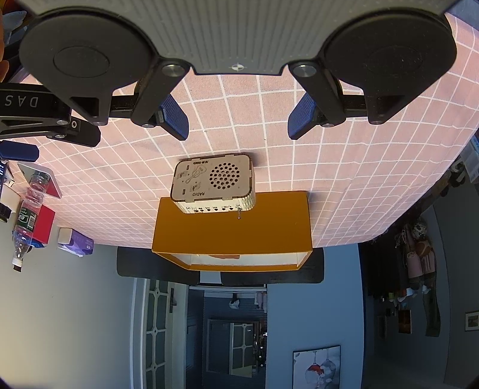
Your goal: Organize soft objects
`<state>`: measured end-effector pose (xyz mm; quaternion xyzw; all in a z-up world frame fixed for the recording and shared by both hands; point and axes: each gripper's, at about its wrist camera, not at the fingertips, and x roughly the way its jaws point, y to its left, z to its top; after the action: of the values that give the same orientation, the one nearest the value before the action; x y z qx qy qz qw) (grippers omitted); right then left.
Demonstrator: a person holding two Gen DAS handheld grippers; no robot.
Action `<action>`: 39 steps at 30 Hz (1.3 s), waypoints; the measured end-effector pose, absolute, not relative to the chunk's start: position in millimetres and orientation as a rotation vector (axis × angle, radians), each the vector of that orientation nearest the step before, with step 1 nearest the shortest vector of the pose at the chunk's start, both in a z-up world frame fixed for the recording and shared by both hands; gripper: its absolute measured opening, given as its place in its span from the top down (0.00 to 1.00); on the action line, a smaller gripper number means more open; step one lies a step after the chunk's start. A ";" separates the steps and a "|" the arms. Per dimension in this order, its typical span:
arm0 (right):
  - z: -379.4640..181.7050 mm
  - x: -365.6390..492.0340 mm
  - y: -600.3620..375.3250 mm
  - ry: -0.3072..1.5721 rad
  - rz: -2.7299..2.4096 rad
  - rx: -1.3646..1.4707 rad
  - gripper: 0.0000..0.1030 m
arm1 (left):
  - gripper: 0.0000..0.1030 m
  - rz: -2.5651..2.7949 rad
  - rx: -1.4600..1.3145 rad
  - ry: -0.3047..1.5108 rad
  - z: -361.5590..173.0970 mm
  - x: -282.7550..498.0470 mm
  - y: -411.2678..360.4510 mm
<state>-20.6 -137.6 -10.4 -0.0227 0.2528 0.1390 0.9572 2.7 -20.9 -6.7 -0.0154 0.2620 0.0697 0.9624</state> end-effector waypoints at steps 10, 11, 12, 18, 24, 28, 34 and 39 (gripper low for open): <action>-10.6 -21.3 -135.9 0.510 0.286 -0.054 0.03 | 0.14 0.145 -0.029 0.531 -8.3 1.0 -22.3; -10.6 -21.4 -135.8 0.509 0.285 -0.054 0.03 | 0.14 0.145 -0.028 0.530 -8.1 0.8 -22.2; -10.6 -21.7 -135.8 0.509 0.285 -0.054 0.03 | 0.14 0.144 -0.028 0.528 -8.1 0.5 -22.1; -11.1 -22.4 -135.5 0.508 0.286 -0.057 0.03 | 0.14 0.142 -0.031 0.528 -8.1 -0.3 -22.5; -11.8 -22.6 -135.1 0.509 0.287 -0.057 0.03 | 0.14 0.142 -0.036 0.532 -8.6 -0.3 -22.1; -12.2 -22.3 -134.3 0.512 0.292 -0.060 0.03 | 0.14 0.142 -0.036 0.531 -8.6 -0.4 -21.9; -11.5 -21.9 -132.8 0.509 0.291 -0.066 0.03 | 0.14 0.141 -0.040 0.532 -9.4 -0.1 -21.4; -12.5 -21.6 -132.3 0.514 0.292 -0.066 0.03 | 0.14 0.138 -0.035 0.534 -10.0 0.6 -22.3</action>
<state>-21.6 -132.3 -12.5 -0.0324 0.2530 0.1440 0.9561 0.6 -22.3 -10.0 -0.0173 0.2636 0.0681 0.9621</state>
